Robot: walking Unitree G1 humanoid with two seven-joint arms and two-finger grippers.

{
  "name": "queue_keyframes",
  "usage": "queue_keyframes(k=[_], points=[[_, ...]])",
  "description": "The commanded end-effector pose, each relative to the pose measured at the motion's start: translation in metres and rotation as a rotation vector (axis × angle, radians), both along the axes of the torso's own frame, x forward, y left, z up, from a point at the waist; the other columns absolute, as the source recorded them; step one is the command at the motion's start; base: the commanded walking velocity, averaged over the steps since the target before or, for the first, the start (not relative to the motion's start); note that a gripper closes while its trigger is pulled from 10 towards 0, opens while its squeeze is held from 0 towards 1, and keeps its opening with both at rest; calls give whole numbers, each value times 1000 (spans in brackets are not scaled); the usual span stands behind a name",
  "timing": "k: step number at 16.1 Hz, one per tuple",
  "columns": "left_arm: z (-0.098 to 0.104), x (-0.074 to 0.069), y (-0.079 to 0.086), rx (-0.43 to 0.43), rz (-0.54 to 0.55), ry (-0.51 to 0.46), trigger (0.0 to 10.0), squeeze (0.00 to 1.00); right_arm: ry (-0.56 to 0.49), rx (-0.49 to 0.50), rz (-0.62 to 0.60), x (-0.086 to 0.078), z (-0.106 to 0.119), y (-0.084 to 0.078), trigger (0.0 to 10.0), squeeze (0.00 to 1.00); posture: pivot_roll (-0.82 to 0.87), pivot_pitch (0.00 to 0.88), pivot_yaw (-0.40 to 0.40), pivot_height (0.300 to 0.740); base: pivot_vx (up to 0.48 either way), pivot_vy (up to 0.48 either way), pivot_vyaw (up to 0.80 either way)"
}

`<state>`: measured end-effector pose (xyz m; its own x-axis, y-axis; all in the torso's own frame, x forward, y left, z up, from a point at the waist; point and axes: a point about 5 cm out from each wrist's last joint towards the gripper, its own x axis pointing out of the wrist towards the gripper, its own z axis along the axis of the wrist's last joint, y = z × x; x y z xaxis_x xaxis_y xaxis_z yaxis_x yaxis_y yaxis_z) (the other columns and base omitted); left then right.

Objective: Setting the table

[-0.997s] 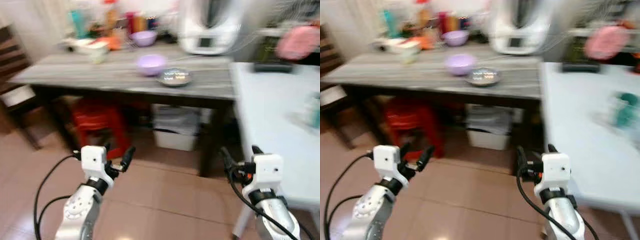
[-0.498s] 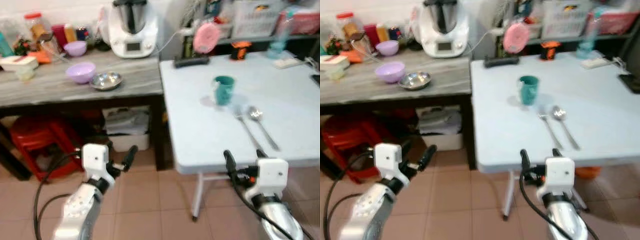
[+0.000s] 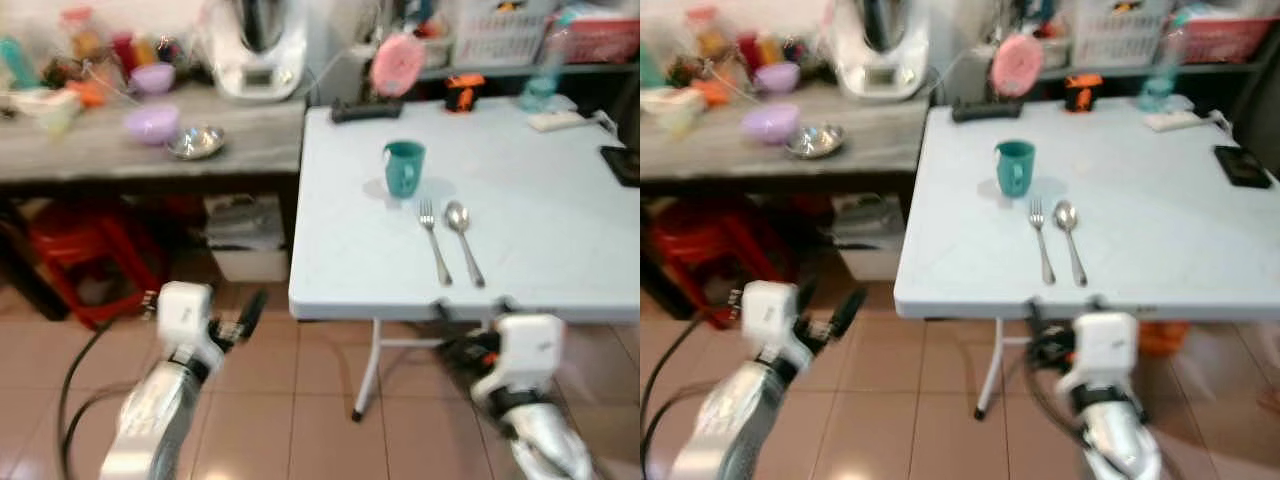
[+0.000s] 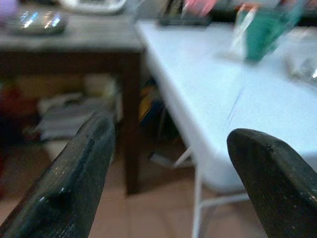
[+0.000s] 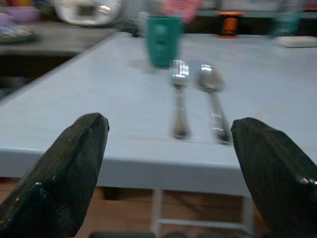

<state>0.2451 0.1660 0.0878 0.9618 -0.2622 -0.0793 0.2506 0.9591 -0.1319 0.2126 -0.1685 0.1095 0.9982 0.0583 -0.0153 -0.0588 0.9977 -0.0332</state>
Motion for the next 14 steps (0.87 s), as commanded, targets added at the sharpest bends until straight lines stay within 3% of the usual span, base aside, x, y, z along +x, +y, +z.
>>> queue_keyframes(k=[1, 4, 9, 11, 14], points=[[5, 3, -1, 5, 0, -16, 10000, 0, -11, -9, -4, 0, 3, -3, 10000, 0, -71, 31, 99, 740, 0, -341, 0], [5, 4, -1, 4, 4, -14, 10000, 0, -12, -2, -2, 0, 3, -2, 10000, 0, -71, 33, 101, 740, 0, -315, 0], [7, 4, 1, -2, 28, -24, 10000, 0, -9, -8, 9, -1, 3, 0, 10000, 0, -69, 40, 102, 740, 0, 0, 0], [8, 5, -1, -21, 5, -31, 10000, 0, -11, -8, 11, 0, 3, 1, 10000, 0, -68, 40, 102, 740, 0, 0, 781], [11, 4, -2, -46, -6, -42, 10000, 0, -11, -1, 12, 0, 2, 2, 10000, 0, -66, 39, 99, 740, 101, 0, 0]])
